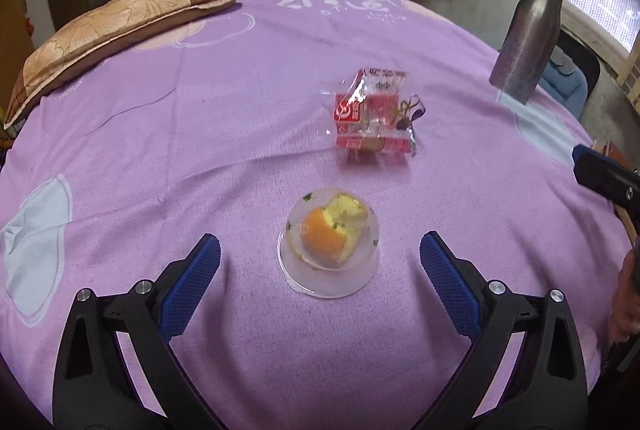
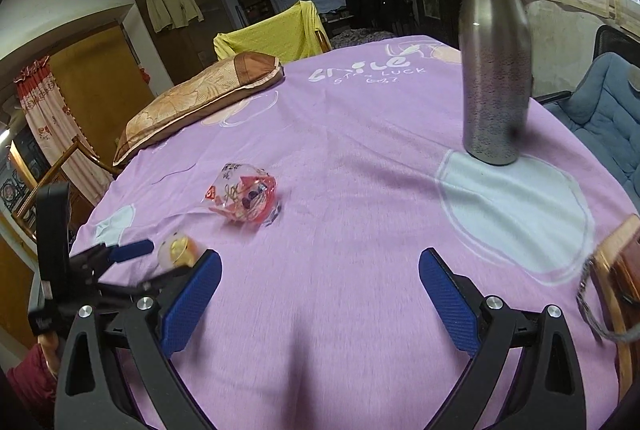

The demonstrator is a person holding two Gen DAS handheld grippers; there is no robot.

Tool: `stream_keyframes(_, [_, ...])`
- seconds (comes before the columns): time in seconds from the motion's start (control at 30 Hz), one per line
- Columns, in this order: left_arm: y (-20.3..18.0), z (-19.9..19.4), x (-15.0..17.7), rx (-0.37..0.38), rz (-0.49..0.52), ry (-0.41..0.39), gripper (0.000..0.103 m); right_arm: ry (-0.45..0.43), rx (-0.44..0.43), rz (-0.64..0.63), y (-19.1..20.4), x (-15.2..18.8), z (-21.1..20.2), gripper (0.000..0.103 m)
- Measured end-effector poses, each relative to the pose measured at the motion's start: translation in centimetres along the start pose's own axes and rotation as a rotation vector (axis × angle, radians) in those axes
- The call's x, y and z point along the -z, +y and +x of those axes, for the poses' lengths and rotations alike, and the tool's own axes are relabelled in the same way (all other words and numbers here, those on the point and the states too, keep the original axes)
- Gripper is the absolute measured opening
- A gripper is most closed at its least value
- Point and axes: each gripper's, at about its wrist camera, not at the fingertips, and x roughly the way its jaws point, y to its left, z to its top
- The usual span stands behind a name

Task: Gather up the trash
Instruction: 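Return both tools to the table over the clear cup and pastry bag, then grasp the clear cup of orange fruit with the left gripper while the right grasps the clear red-printed bag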

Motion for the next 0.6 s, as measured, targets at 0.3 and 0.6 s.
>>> stream_keyframes(0.3, [0.7,1.4,0.2,-0.016,-0.022,0.066,0.097,0.069,0.023,-0.055,0.9,-2.4,4.5,0.097])
stream_keyframes(0.6, [0.1,1.8,0.0,-0.050,0.014,0.083,0.097,0.189,0.003,0.022,-1.0,-2.2,7.5,0.098])
